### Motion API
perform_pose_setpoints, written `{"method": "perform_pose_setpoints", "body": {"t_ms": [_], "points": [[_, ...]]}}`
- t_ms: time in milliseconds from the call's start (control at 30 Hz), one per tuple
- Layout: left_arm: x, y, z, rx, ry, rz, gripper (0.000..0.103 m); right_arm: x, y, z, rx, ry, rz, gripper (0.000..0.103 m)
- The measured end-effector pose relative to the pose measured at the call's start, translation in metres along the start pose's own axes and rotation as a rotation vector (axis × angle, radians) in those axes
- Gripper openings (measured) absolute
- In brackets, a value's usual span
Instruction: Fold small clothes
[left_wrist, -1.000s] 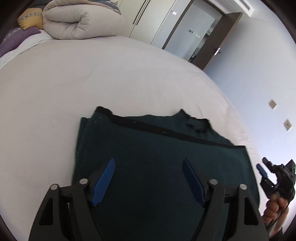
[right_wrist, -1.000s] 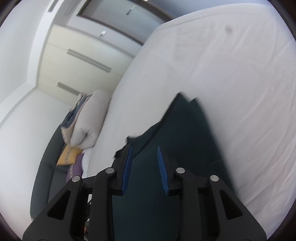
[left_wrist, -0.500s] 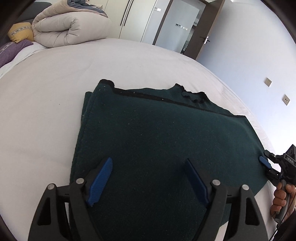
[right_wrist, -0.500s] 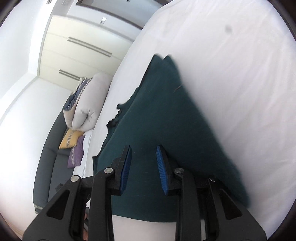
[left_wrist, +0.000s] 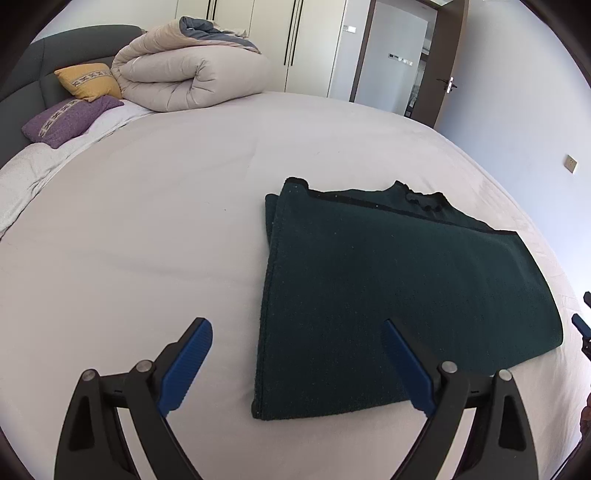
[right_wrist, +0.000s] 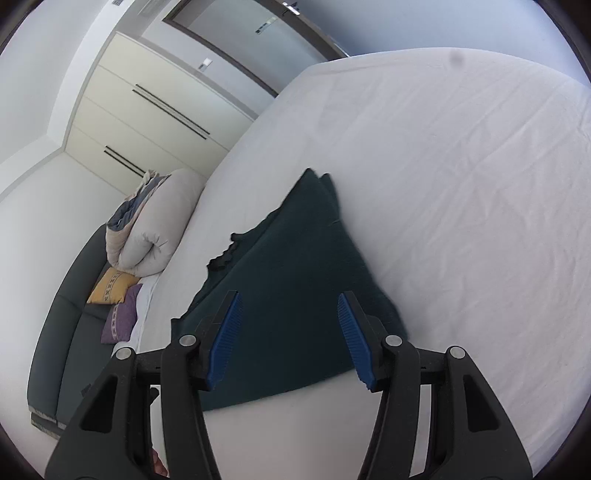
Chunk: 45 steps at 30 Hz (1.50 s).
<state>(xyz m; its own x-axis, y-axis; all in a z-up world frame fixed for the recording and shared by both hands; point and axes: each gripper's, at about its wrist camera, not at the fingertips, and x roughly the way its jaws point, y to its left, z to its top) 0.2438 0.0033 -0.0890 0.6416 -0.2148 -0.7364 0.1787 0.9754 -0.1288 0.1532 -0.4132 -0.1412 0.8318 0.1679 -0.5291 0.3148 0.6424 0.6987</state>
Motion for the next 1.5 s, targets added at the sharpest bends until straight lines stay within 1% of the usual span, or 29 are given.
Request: {"method": "perform_pose_setpoints", "body": {"t_ms": [67, 133, 200, 367, 533, 600, 633, 700, 833, 933, 967, 1033, 1067, 1133, 1200, 1233, 1267, 1300, 1333, 1367, 1400, 1433, 1467, 1500], "points": [[-0.004, 0.003, -0.002, -0.005, 0.004, 0.005, 0.094, 0.004, 0.020, -0.008, -0.028, 0.037, 0.029, 0.053], [-0.004, 0.005, -0.003, -0.023, 0.009, -0.010, 0.094, 0.014, 0.041, -0.015, -0.076, 0.076, 0.039, 0.053], [-0.005, 0.008, -0.004, -0.035, 0.016, -0.012, 0.094, 0.022, 0.058, -0.024, -0.114, 0.098, 0.050, 0.053], [0.001, 0.015, -0.007, -0.054, 0.039, -0.025, 0.094, 0.043, 0.082, -0.041, -0.128, 0.168, 0.072, 0.053], [0.007, 0.029, -0.011, -0.166, 0.063, -0.136, 0.094, 0.076, 0.113, -0.054, -0.176, 0.230, 0.100, 0.053], [0.002, 0.030, -0.006, -0.190, 0.034, -0.203, 0.094, 0.095, 0.130, -0.054, -0.203, 0.251, 0.119, 0.053], [-0.001, 0.028, 0.000, -0.191, 0.016, -0.225, 0.094, 0.104, 0.138, -0.054, -0.212, 0.258, 0.124, 0.053], [0.000, 0.023, 0.012, -0.173, -0.001, -0.229, 0.094, 0.128, 0.152, -0.050, -0.211, 0.273, 0.130, 0.053], [0.016, 0.017, 0.027, -0.174, 0.003, -0.243, 0.093, 0.190, 0.174, -0.040, -0.152, 0.336, 0.179, 0.054], [0.029, 0.015, 0.023, -0.196, 0.024, -0.255, 0.093, 0.240, 0.185, -0.042, -0.127, 0.401, 0.195, 0.054], [0.032, 0.015, 0.020, -0.200, 0.027, -0.256, 0.090, 0.254, 0.186, -0.045, -0.124, 0.423, 0.198, 0.053], [0.032, 0.010, 0.016, -0.174, 0.017, -0.269, 0.089, 0.282, 0.181, -0.049, -0.104, 0.450, 0.176, 0.053], [0.032, 0.007, 0.016, -0.155, 0.011, -0.275, 0.089, 0.293, 0.175, -0.047, -0.082, 0.448, 0.175, 0.052], [0.031, 0.001, 0.018, -0.115, 0.004, -0.277, 0.089, 0.300, 0.162, -0.037, -0.038, 0.419, 0.207, 0.051], [0.036, -0.001, 0.020, -0.097, 0.016, -0.269, 0.089, 0.298, 0.149, -0.021, -0.014, 0.371, 0.195, 0.051], [0.040, 0.001, 0.020, -0.108, 0.023, -0.268, 0.089, 0.295, 0.140, -0.011, -0.004, 0.343, 0.184, 0.051], [0.044, 0.004, 0.019, -0.128, 0.032, -0.274, 0.089, 0.292, 0.129, -0.001, 0.013, 0.321, 0.182, 0.048], [0.047, 0.007, 0.017, -0.151, 0.038, -0.281, 0.089, 0.290, 0.118, 0.008, 0.035, 0.314, 0.202, 0.040], [0.048, 0.010, 0.015, -0.169, 0.038, -0.285, 0.089, 0.287, 0.108, 0.019, 0.049, 0.307, 0.192, 0.039], [0.046, 0.012, 0.013, -0.179, 0.032, -0.284, 0.089, 0.279, 0.098, 0.029, 0.049, 0.276, 0.158, 0.039], [0.043, 0.014, 0.011, -0.186, 0.023, -0.278, 0.089, 0.269, 0.089, 0.040, 0.056, 0.236, 0.145, 0.039], [0.040, 0.016, 0.008, -0.195, 0.014, -0.272, 0.089, 0.258, 0.080, 0.049, 0.073, 0.199, 0.136, 0.042], [0.037, 0.020, 0.006, -0.211, 0.008, -0.268, 0.089, 0.245, 0.070, 0.057, 0.090, 0.160, 0.099, 0.043], [0.034, 0.024, 0.003, -0.235, 0.008, -0.264, 0.089, 0.232, 0.062, 0.064, 0.104, 0.121, 0.049, 0.052]]}}
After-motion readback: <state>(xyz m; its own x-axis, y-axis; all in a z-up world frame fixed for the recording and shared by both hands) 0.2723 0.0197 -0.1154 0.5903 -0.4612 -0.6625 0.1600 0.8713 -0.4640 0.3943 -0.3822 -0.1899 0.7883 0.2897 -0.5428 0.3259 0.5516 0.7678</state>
